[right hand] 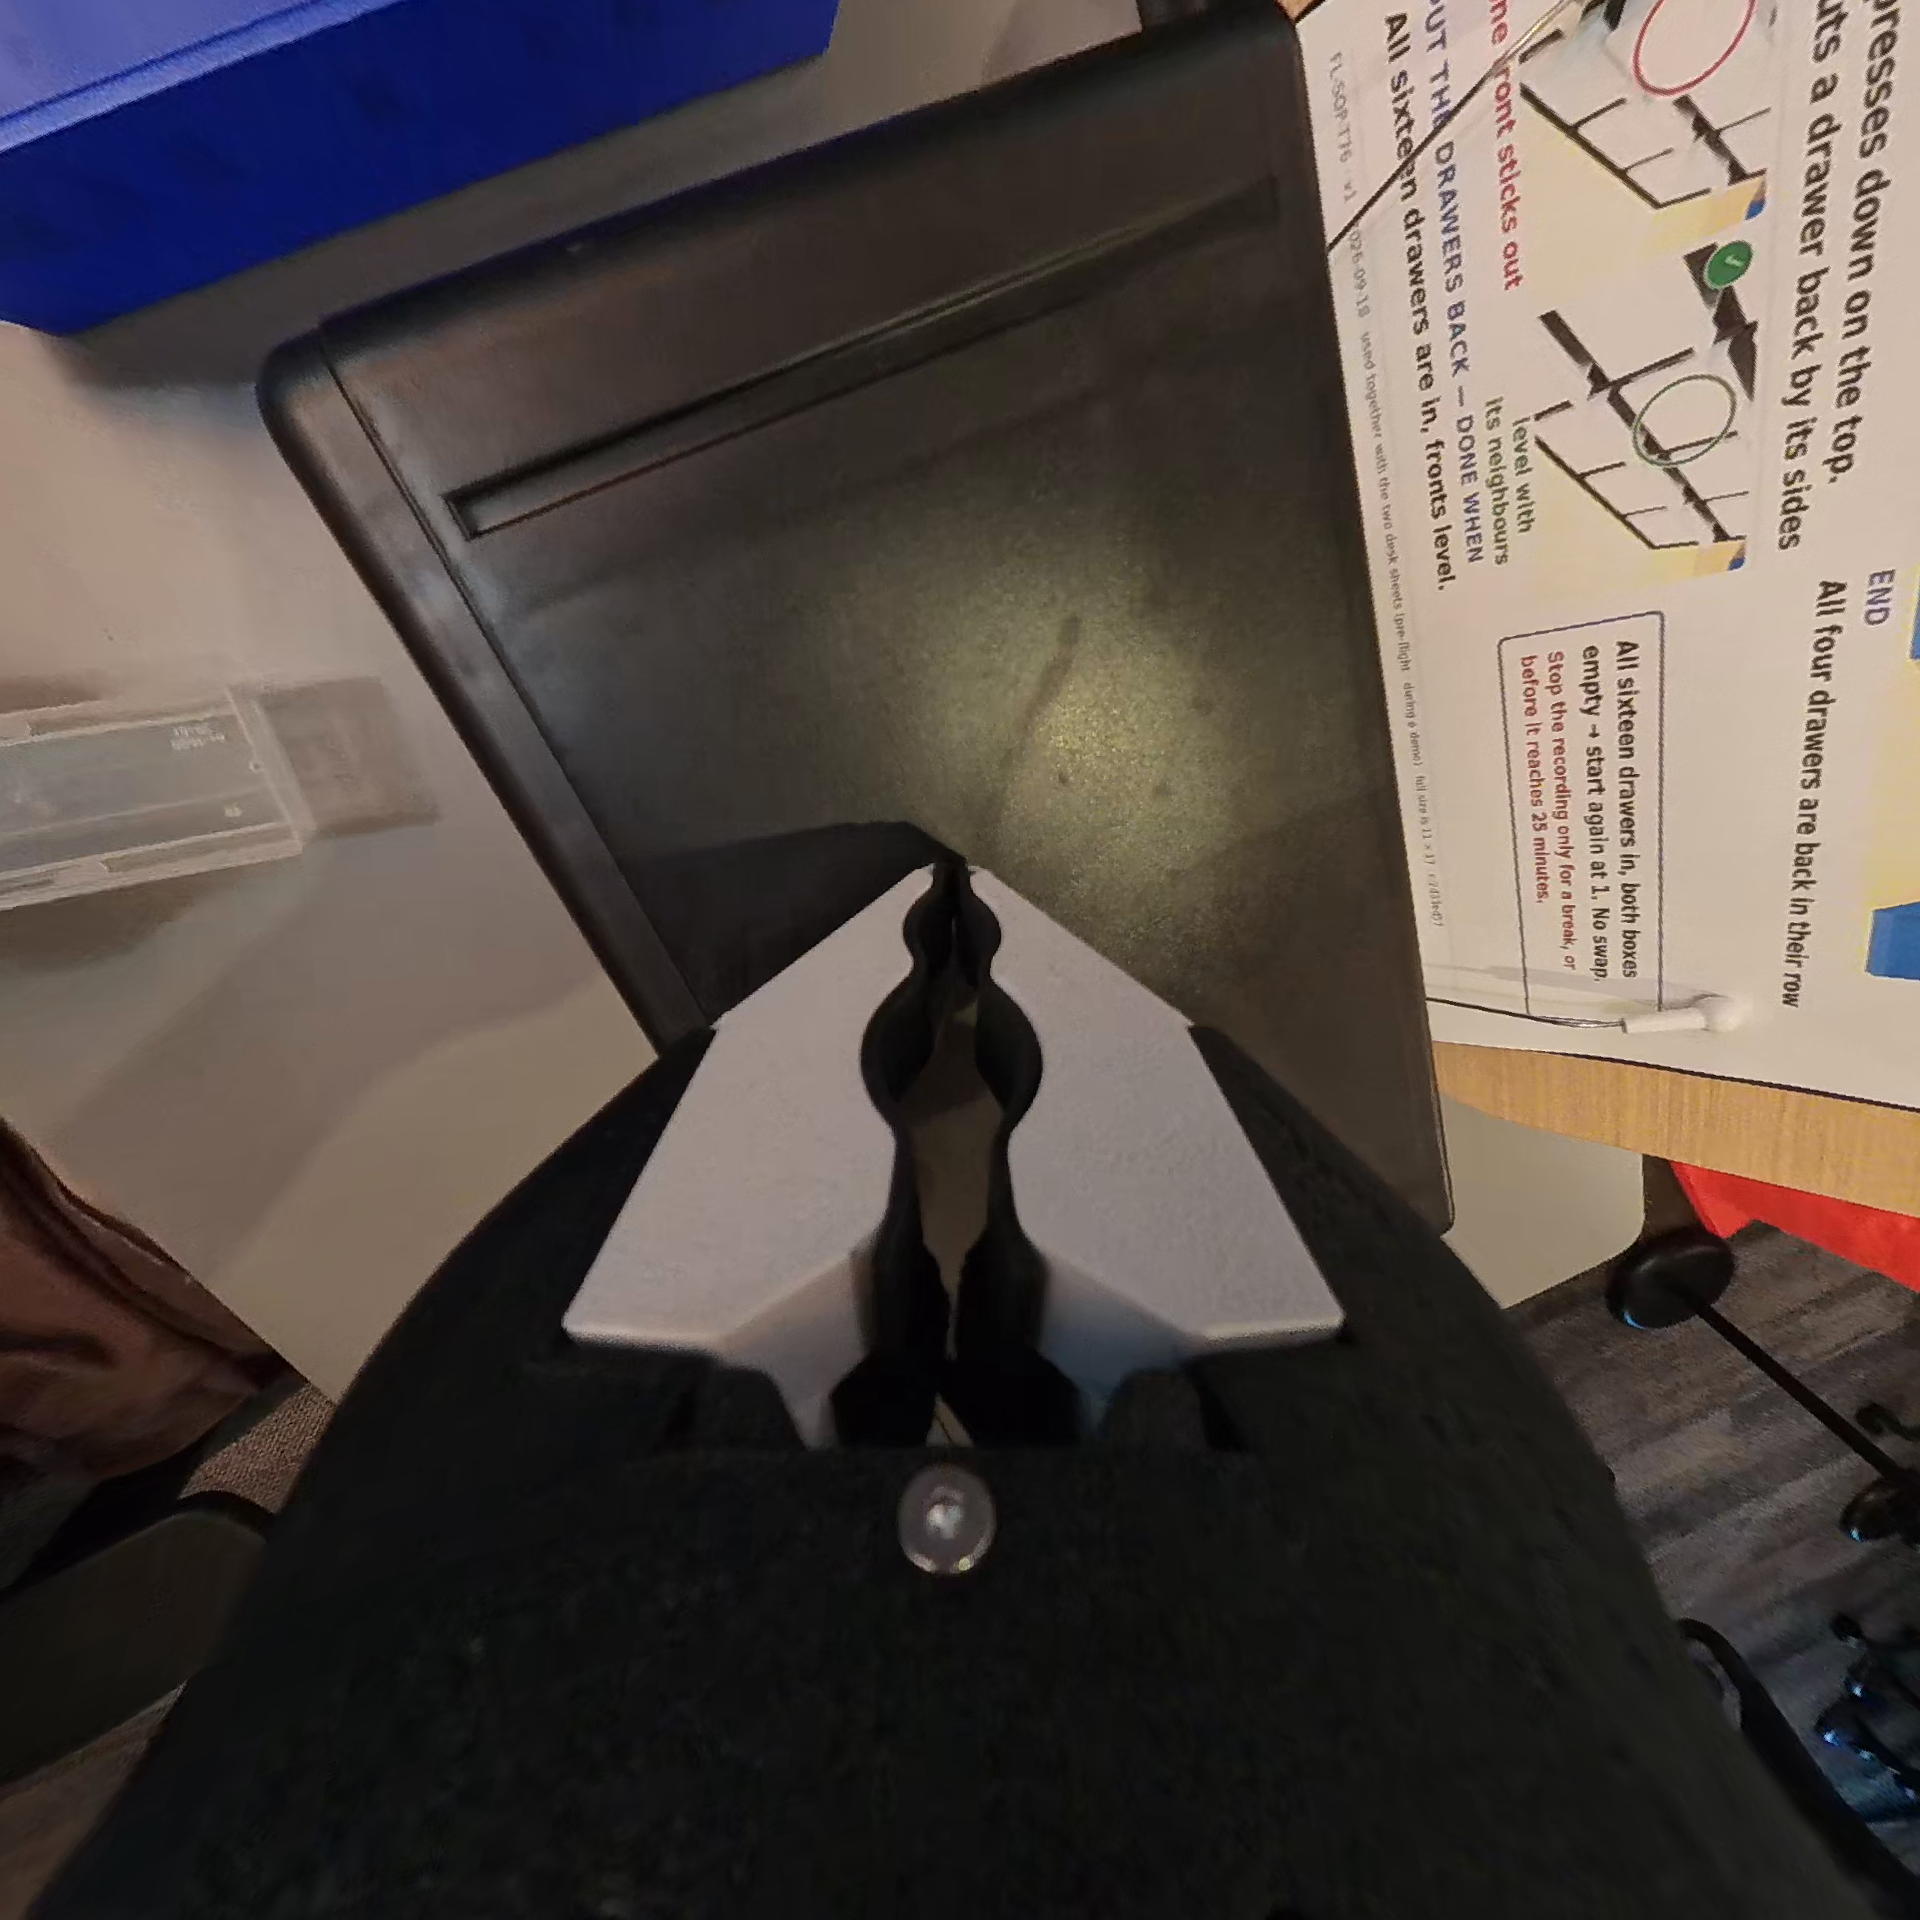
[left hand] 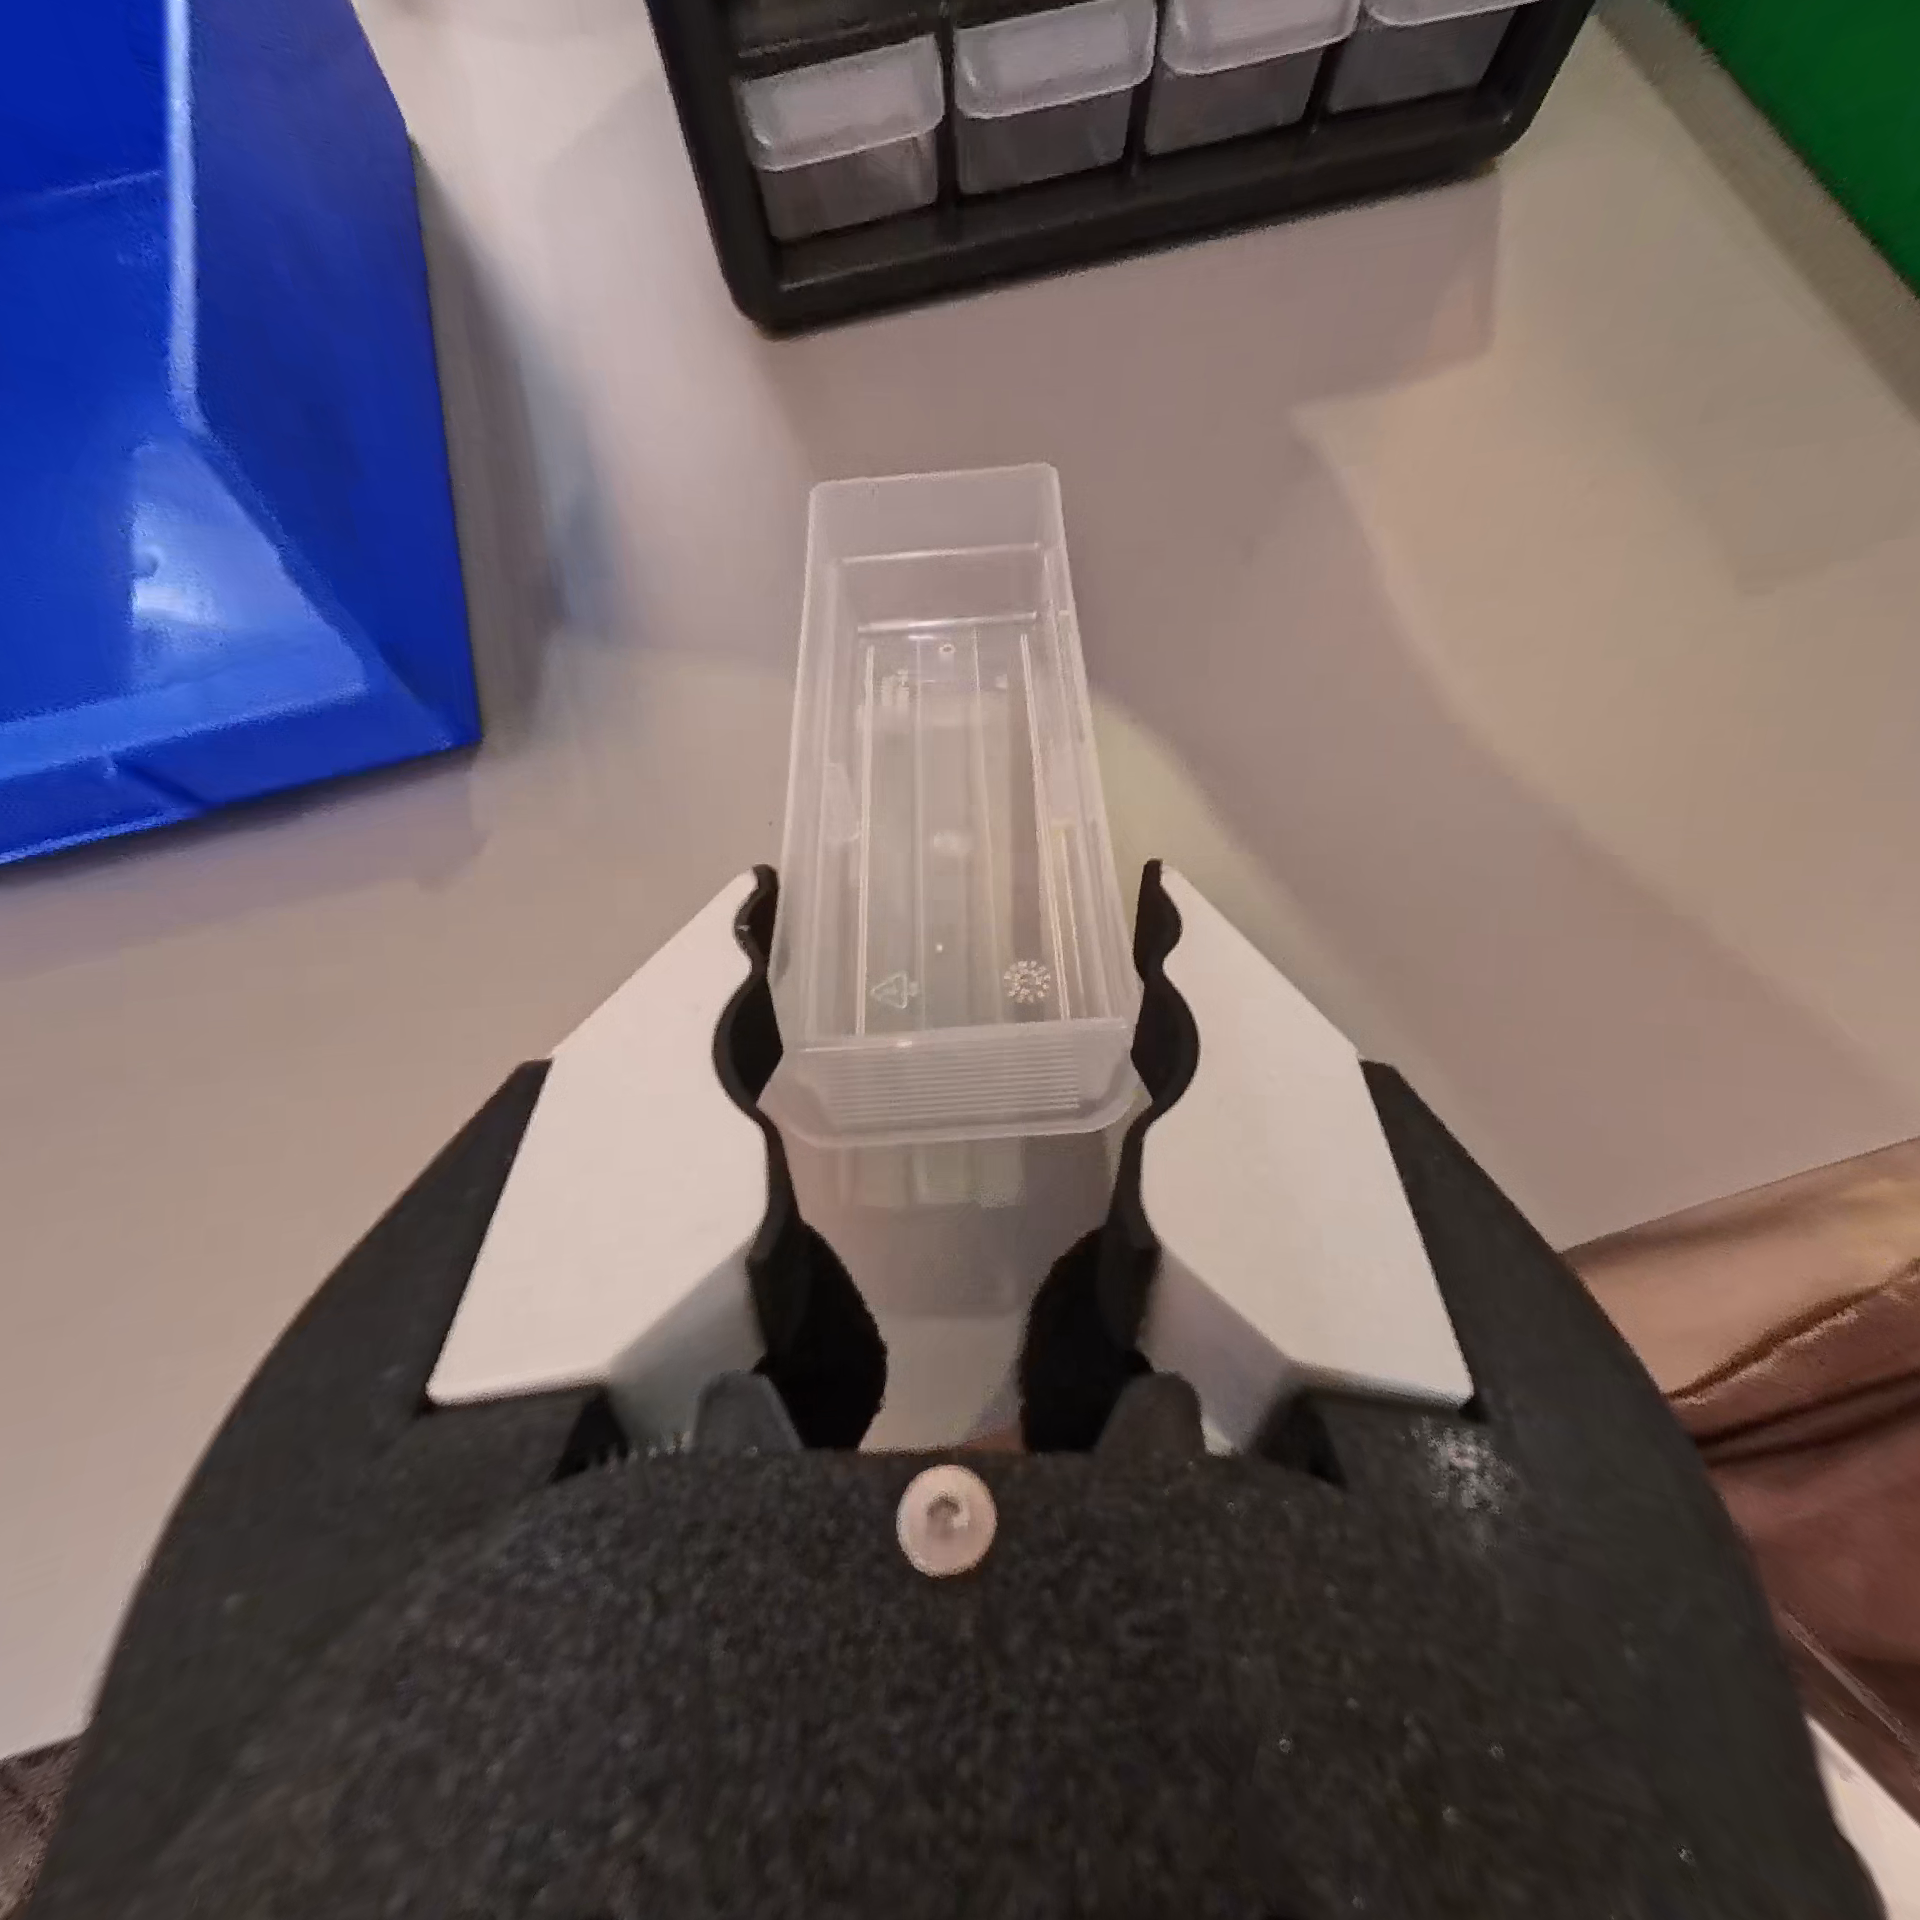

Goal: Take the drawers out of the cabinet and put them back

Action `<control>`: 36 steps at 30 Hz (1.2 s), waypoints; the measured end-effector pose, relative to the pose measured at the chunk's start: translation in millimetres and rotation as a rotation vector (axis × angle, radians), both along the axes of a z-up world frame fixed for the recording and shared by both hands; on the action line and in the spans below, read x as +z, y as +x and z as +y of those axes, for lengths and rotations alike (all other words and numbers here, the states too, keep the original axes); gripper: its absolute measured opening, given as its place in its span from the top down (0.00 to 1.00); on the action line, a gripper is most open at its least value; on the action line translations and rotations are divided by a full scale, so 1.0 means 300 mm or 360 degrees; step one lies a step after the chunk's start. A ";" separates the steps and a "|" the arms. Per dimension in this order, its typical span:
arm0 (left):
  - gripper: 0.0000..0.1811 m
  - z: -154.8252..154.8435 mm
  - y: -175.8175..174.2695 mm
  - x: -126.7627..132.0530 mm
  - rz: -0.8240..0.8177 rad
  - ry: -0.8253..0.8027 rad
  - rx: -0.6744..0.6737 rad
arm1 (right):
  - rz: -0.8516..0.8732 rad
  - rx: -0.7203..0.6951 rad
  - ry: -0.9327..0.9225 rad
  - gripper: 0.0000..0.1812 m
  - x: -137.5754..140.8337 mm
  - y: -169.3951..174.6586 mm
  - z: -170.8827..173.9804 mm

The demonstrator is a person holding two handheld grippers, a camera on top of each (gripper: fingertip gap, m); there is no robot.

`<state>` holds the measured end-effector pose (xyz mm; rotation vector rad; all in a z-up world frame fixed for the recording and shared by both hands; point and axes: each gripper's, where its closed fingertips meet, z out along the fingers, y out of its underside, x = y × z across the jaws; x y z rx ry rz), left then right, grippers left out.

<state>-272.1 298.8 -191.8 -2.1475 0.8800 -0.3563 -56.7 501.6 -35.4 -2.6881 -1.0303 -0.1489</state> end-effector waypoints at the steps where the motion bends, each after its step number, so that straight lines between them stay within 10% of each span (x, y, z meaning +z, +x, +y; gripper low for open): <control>1: 0.63 -0.003 0.009 0.001 0.0000 -0.0016 -0.0014 | -0.0003 0.0000 0.0003 1.00 0.000 0.000 0.000; 10: 0.62 -0.071 -0.038 -0.164 0.0102 -0.0193 -0.0066 | 0.0005 -0.0011 0.0000 1.00 0.000 0.000 0.000; 36: 0.65 -0.069 -0.055 -0.170 0.0297 -0.0517 -0.0040 | 0.0006 -0.0036 -0.0020 1.00 0.000 0.000 0.001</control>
